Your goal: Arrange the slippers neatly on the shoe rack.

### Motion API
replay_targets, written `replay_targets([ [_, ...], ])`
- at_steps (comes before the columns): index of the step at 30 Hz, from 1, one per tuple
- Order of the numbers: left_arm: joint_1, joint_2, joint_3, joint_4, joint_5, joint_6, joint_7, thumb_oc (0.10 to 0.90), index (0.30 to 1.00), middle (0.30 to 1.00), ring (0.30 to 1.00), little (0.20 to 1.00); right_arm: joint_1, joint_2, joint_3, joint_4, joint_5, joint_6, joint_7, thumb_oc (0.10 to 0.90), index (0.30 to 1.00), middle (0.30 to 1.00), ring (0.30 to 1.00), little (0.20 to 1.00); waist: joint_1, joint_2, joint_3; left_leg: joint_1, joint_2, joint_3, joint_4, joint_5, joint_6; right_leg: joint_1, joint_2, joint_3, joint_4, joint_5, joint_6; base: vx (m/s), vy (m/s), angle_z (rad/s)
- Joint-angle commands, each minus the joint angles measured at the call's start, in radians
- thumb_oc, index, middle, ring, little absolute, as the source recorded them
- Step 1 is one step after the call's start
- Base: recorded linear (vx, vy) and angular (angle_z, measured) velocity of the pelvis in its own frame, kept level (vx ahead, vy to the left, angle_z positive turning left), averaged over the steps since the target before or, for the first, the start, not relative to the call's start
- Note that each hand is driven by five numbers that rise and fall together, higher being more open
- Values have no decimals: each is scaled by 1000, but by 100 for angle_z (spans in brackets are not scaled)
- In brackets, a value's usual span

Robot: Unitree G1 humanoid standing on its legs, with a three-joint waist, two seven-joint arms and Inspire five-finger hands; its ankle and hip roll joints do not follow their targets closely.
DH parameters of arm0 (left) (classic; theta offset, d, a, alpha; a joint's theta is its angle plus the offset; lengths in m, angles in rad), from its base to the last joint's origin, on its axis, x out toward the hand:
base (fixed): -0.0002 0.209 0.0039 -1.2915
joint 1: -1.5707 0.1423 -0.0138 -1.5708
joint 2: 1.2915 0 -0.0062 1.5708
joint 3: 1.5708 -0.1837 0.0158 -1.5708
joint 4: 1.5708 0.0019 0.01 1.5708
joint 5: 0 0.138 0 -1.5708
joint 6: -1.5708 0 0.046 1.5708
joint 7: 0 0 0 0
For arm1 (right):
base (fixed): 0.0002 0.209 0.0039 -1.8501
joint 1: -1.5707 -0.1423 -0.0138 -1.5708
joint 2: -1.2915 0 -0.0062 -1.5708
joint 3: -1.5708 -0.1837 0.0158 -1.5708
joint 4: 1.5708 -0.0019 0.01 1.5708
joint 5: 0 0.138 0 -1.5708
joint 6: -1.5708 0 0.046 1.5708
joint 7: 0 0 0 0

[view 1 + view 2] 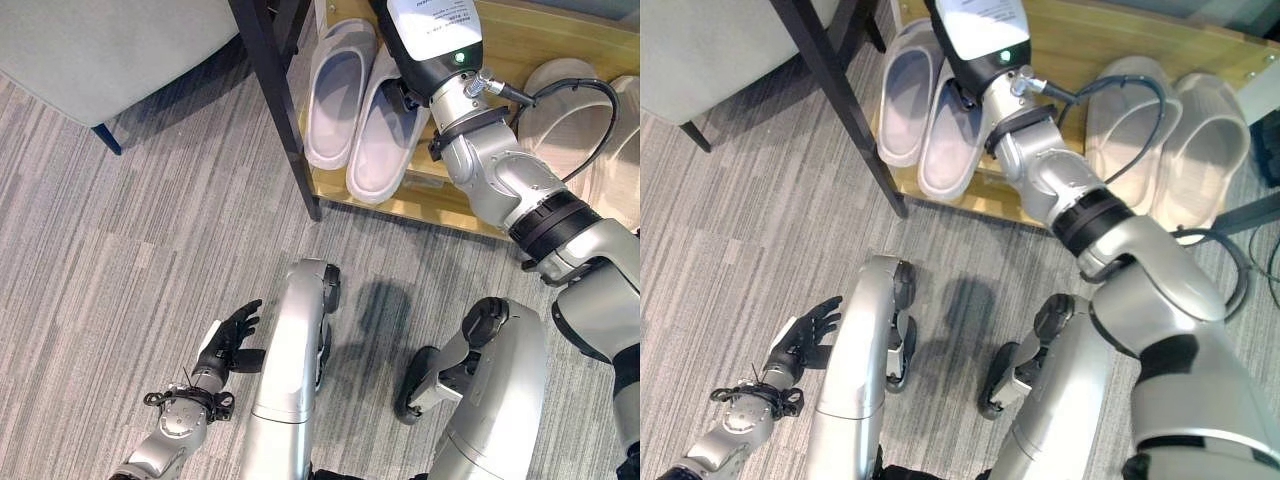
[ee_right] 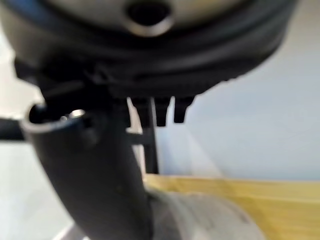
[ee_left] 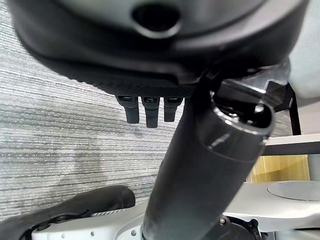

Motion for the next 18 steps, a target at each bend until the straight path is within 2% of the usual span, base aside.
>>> replay_targets([
  [1,64,21,9,-102,14,-64,15,800,900,900,900,900,-83,-27,-60,-76,-9,-10,-50,800,900,900,900,900,38,10,-31,0,-54,-79,-71,-57,-73,-47,-48,56,-27,72,-38,0,0,0],
  [10,76,25,1,-109,10,-69,16,800,900,900,900,900,-67,1,-39,-8,-10,-13,-29,800,900,900,900,900,45,27,-31,0,-51,-88,-68,-50,-71,-47,-42,45,-36,79,-33,-8,6,-2],
  [14,69,31,-18,-101,9,-78,19,800,900,900,900,900,-81,57,-8,131,-33,4,-39,800,900,900,900,900,55,40,-31,0,-52,-88,-73,-47,-72,-47,-42,43,-37,80,-31,-7,5,-2],
  [18,58,31,-22,-97,7,-82,19,800,900,900,900,900,-96,83,10,189,-26,2,-34,800,900,900,900,900,57,40,-31,0,-56,-86,-79,-46,-74,-47,-42,46,-35,79,-32,-1,1,-1],
])
